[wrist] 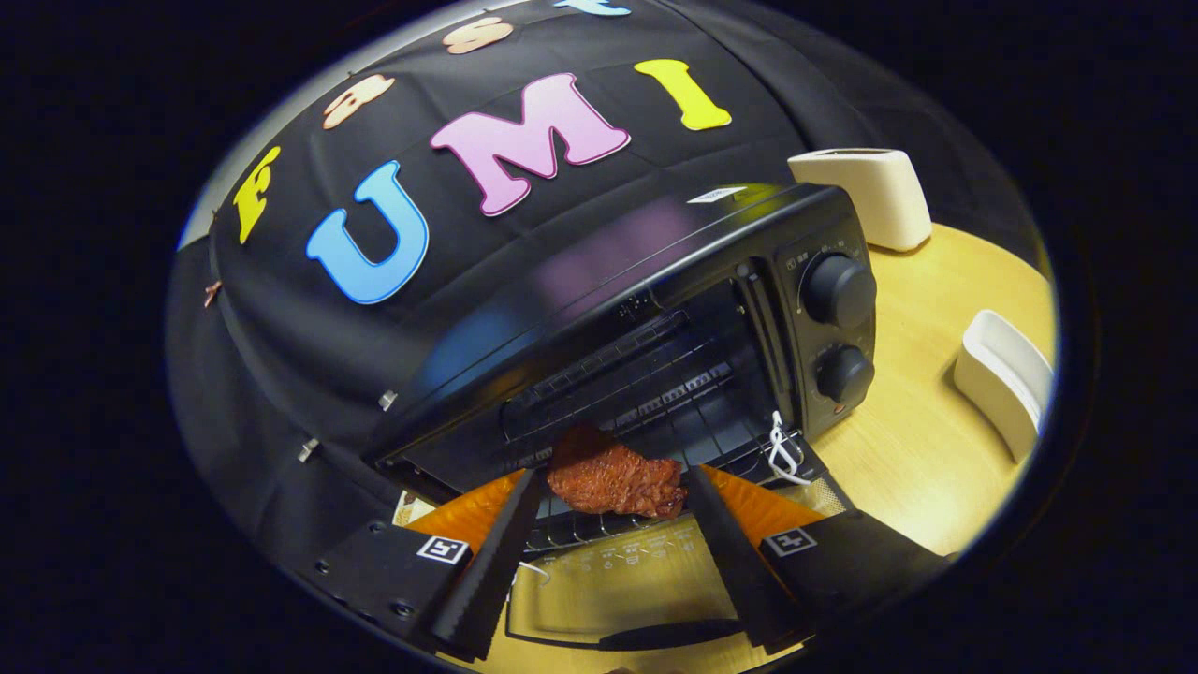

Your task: Open the toaster oven, put the food inside, and close the toaster oven door.

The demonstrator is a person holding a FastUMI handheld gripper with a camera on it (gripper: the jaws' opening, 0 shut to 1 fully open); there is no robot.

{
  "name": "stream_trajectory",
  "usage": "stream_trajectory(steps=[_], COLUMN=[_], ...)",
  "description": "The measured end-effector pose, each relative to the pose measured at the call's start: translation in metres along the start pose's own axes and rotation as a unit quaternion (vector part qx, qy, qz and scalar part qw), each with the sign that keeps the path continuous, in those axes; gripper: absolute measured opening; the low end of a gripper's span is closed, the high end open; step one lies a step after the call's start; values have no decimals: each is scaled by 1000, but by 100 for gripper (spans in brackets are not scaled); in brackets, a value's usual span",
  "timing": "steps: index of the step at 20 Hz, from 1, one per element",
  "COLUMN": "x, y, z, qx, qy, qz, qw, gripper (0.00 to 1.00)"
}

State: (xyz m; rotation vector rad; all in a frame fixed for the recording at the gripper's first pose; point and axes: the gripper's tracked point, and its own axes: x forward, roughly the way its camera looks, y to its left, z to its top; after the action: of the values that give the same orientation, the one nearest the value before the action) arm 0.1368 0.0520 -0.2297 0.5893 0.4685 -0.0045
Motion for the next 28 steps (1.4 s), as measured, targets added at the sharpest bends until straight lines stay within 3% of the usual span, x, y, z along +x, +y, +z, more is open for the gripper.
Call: stream_trajectory(steps=[11,17,28], x=[-38,-87,-138], y=[-16,-21,-47], z=[-6,-51,-130], qx=[-118,-218,-250], qy=[34,81,186], qz=[-27,-46,-69], qw=[992,971,948], gripper=[98,98,99])
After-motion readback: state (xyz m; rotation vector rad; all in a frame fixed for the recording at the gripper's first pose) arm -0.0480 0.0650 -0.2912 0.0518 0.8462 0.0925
